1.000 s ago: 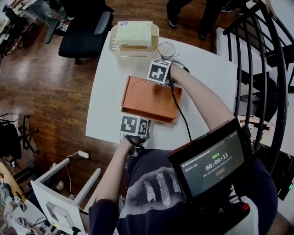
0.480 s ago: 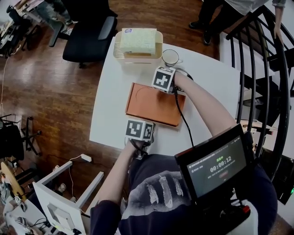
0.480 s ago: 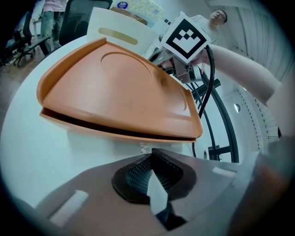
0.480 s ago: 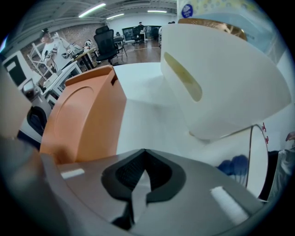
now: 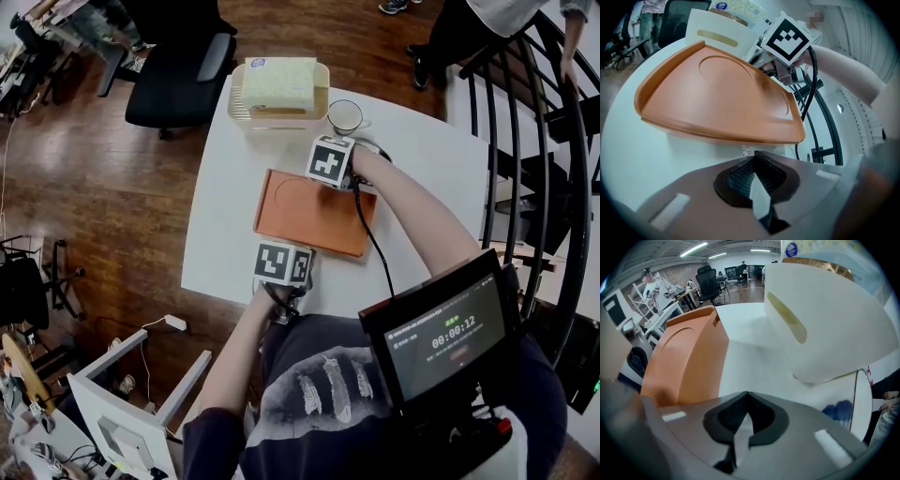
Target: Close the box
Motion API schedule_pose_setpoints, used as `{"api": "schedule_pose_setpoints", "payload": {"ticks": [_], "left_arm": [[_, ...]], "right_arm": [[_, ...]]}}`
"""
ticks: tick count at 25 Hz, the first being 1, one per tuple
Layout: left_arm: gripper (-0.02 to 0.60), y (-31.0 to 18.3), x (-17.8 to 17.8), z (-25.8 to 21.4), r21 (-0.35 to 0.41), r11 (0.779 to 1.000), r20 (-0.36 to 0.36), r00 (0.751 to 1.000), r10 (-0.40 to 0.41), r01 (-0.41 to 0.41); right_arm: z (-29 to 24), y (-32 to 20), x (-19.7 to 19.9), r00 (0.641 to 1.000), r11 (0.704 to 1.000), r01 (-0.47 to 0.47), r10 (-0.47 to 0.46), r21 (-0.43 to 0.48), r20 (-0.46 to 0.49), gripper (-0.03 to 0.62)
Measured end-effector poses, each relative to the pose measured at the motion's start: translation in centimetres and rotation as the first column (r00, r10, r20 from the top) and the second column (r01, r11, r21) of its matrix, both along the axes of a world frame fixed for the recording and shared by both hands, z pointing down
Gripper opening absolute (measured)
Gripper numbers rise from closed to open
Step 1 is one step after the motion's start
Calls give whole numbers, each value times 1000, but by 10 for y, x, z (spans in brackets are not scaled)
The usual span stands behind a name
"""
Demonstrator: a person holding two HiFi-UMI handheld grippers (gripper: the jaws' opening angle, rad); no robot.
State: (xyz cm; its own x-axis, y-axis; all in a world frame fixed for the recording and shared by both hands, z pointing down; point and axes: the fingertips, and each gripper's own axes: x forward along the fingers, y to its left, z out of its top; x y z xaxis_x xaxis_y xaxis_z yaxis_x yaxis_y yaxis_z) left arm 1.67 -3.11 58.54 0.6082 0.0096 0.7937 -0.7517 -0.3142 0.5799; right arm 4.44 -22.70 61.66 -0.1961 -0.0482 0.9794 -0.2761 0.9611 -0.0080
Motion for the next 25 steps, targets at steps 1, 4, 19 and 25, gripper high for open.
{"api": "schedule_pose_setpoints", "payload": {"ticks": [1, 4, 19, 25], "left_arm": [[14, 0, 0, 0, 1, 1000, -1, 1000, 0, 0], [14, -1, 0, 1, 1, 1000, -2, 1000, 0, 0], [12, -10, 17, -5, 10, 999, -46, 998, 45, -44], [11, -10, 19, -5, 34, 998, -36, 998, 57, -56]], "right_arm": [[0, 0, 0, 1000, 1000, 2, -2, 1, -1, 3], [1, -1, -1, 1000, 1000, 15, -15, 6, -9, 3], [1, 2, -1, 998, 998, 69, -69, -14, -7, 2], [0, 2, -1, 998, 998, 68, -68, -14, -2, 2]]}}
